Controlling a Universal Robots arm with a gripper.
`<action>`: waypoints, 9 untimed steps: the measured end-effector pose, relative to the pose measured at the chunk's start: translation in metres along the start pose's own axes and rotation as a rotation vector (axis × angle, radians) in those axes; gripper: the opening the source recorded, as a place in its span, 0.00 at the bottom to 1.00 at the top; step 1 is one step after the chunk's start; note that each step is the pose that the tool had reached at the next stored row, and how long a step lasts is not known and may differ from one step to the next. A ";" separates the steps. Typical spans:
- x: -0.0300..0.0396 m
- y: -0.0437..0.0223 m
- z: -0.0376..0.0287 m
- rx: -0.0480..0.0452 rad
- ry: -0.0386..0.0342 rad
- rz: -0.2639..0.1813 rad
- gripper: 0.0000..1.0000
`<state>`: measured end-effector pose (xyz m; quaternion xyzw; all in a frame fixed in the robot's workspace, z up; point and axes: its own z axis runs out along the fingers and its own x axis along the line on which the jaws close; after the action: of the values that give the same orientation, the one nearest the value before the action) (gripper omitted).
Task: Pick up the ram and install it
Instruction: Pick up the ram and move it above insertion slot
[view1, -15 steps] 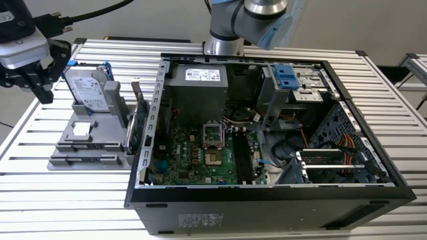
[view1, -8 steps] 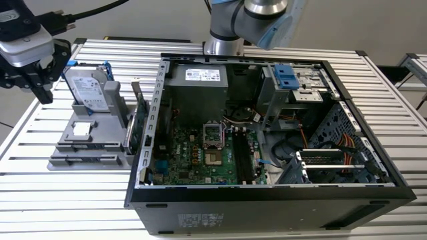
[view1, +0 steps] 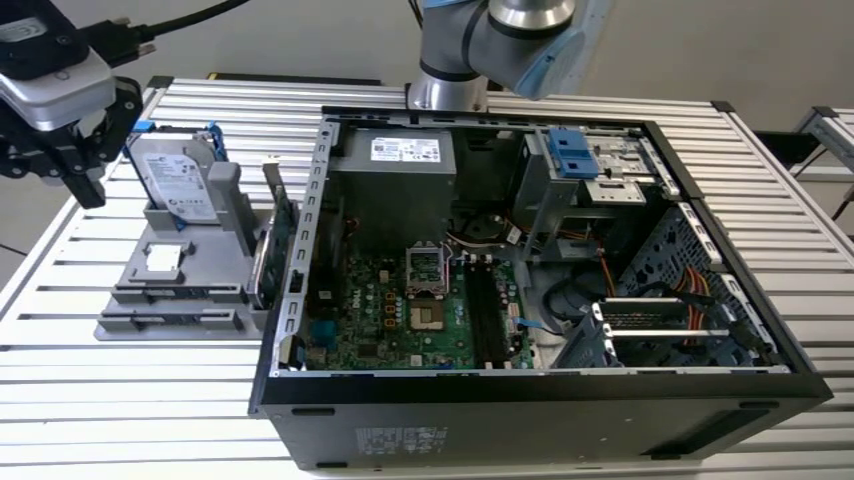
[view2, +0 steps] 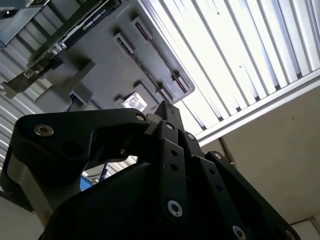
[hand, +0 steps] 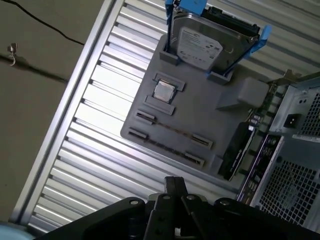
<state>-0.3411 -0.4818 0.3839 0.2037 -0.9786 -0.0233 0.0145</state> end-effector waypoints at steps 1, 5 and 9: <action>0.0000 0.0000 0.0000 0.0001 0.0003 -0.006 0.00; 0.0000 0.0000 0.0000 0.0006 0.0015 -0.030 0.00; -0.0001 0.0001 0.0000 0.0011 0.0029 -0.056 0.00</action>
<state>-0.3411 -0.4817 0.3839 0.2312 -0.9725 -0.0229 0.0151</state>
